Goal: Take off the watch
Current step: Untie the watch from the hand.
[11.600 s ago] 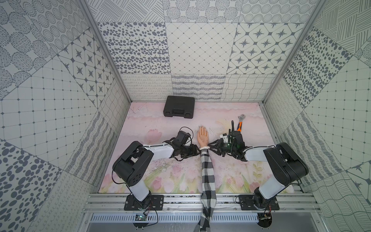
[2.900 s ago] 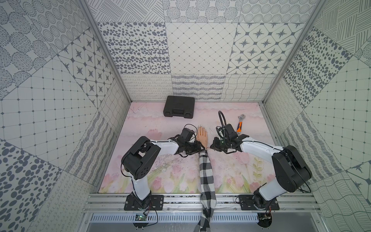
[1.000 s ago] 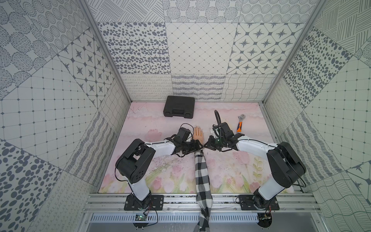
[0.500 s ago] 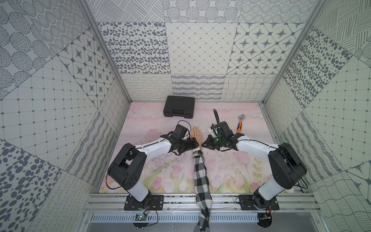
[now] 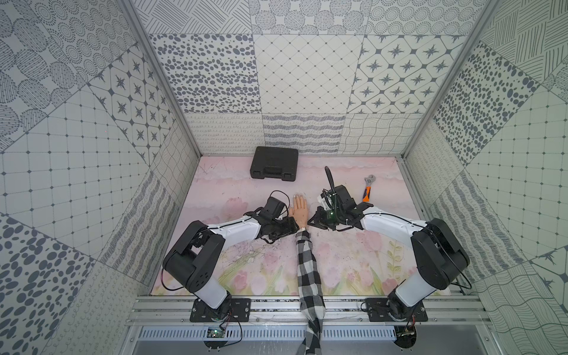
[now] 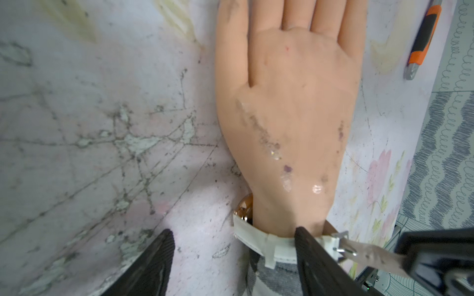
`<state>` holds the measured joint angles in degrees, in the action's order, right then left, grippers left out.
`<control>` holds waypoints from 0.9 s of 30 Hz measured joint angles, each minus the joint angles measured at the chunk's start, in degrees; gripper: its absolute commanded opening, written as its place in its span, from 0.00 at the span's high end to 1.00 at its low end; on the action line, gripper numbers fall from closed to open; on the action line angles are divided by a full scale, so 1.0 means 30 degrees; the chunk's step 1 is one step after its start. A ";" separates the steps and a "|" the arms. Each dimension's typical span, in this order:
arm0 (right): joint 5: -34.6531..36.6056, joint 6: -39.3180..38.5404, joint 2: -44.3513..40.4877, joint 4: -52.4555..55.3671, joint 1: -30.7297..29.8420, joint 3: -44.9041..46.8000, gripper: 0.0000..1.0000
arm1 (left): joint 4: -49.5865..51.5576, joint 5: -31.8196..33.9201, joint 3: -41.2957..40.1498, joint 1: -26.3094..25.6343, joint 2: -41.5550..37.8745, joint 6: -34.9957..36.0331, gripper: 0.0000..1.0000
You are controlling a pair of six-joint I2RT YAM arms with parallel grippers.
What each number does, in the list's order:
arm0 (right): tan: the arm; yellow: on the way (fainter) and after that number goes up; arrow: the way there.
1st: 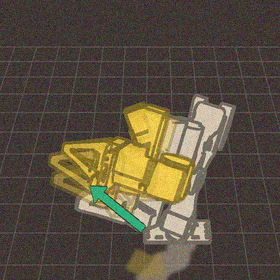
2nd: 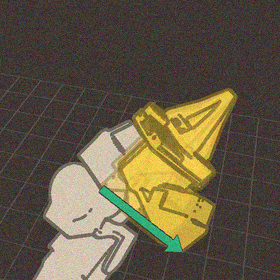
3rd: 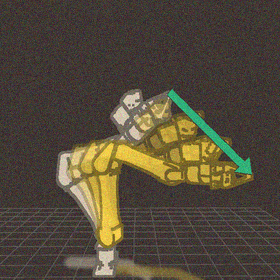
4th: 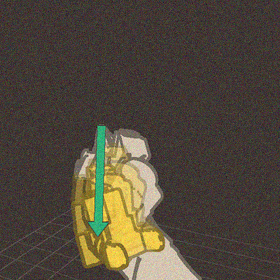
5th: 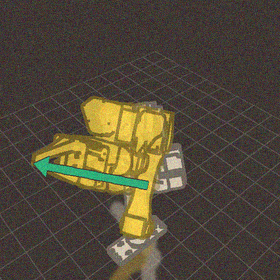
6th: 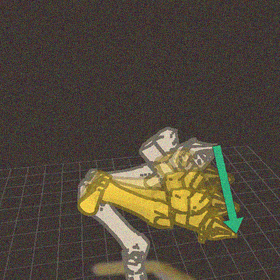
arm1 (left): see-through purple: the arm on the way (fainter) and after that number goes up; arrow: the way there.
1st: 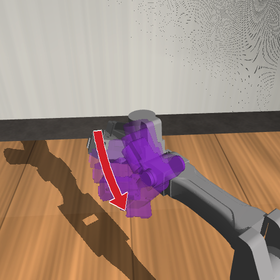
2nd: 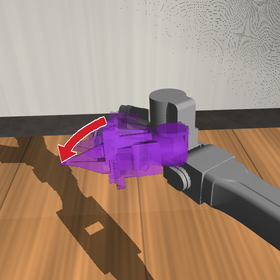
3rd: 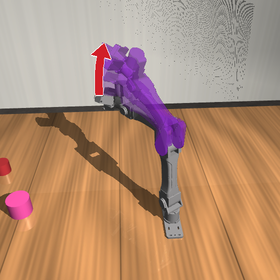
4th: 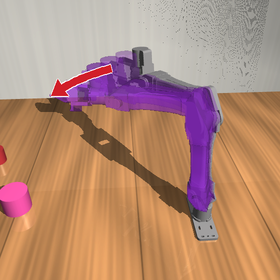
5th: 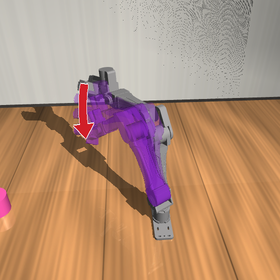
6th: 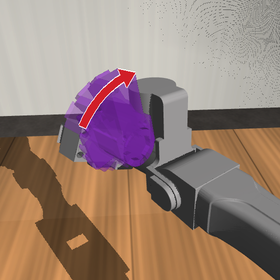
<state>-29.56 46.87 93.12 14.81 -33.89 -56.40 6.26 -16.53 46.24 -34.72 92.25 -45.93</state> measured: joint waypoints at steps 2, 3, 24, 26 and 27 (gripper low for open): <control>0.0000 -0.0117 0.0182 0.0299 -0.0189 -0.0291 1.00 | -0.0386 0.0022 -0.0058 0.0000 0.0262 -0.0058 0.30; 0.0000 -0.0160 0.0306 0.0444 -0.0291 -0.0481 1.00 | -0.0568 -0.0022 -0.0058 0.0000 0.0372 -0.0051 0.30; 0.0437 -0.0299 0.0714 0.0998 -0.0255 -0.1137 1.00 | -0.2448 -0.0379 0.0066 -0.0109 0.1180 0.0000 0.32; 0.0444 -0.0197 0.0175 0.0772 0.0102 -0.0561 1.00 | -0.2528 -0.0379 0.0066 -0.0117 0.1202 0.0000 0.32; 0.0430 -0.0117 0.0000 0.0612 0.0233 -0.0248 1.00 | -0.2565 -0.0379 0.0066 -0.0117 0.1209 0.0000 0.32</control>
<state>-28.27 46.52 93.12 16.64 -33.19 -57.14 -1.43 -17.67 46.44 -35.07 95.88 -45.93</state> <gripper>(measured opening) 0.058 0.682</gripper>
